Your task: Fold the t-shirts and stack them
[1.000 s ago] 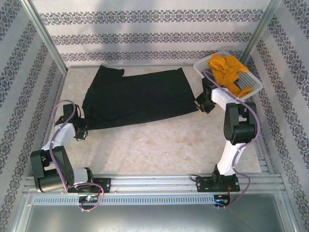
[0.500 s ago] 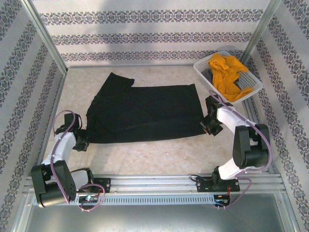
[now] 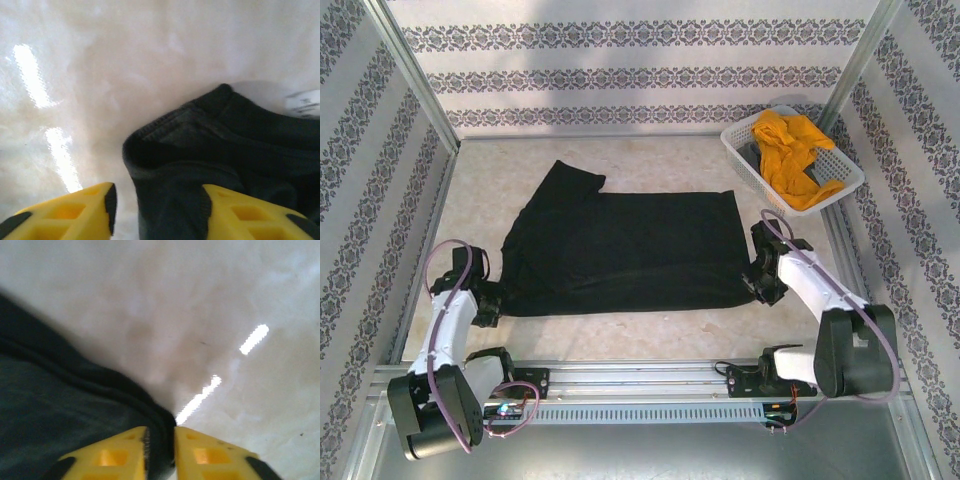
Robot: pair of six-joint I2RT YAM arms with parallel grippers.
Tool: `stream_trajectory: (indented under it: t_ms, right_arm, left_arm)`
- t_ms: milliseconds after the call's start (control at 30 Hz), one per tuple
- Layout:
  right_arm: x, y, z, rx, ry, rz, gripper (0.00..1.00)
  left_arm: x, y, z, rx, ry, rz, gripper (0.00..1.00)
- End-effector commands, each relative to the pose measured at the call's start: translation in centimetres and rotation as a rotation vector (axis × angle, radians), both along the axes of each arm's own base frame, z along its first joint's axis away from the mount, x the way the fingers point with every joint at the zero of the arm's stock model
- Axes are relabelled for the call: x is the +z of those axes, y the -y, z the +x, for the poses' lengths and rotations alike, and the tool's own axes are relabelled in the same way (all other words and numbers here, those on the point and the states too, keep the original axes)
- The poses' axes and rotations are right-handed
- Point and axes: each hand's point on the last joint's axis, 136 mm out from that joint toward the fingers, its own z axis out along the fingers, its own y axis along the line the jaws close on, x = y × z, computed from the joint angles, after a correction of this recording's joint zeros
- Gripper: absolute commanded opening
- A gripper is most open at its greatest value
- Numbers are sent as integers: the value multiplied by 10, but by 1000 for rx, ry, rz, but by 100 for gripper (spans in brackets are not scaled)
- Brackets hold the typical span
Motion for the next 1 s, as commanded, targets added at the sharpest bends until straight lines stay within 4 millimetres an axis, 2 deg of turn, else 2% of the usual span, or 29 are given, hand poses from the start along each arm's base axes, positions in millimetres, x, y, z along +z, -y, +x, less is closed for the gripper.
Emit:
stream_trajectory:
  t_ms: [0, 67, 167, 233, 267, 367, 467, 600, 767, 867, 967]
  right_arm:
    - [30, -16, 37, 136, 183, 14, 30]
    - [46, -45, 58, 278, 276, 92, 36]
    - [71, -108, 80, 524, 418, 249, 41]
    - [85, -149, 82, 668, 486, 336, 44]
    - [88, -163, 81, 716, 499, 366, 46]
    - [88, -191, 75, 800, 487, 432, 46]
    - [84, -204, 72, 811, 486, 474, 45]
    - [81, -206, 71, 808, 476, 487, 45]
    - [83, -204, 74, 799, 478, 484, 44]
    - [82, -203, 73, 796, 478, 485, 44]
    - [79, -202, 70, 788, 471, 491, 42]
  left_arm:
    - [30, 5, 16, -61, 68, 18, 53]
    - [38, 23, 35, -132, 130, -29, 54]
    - [40, 63, 47, -225, 150, -101, 56]
    - [37, 87, 50, -250, 156, -139, 58]
    - [34, 97, 49, -256, 156, -154, 58]
    - [24, 118, 55, -242, 182, -187, 58]
    - [15, 133, 67, -244, 195, -209, 58]
    - [7, 150, 73, -313, 121, -207, 56]
    - [-3, 150, 69, -322, 63, -178, 49]
    - [-5, 147, 72, -322, 64, -155, 40]
    - [-5, 148, 78, -341, 65, -138, 26]
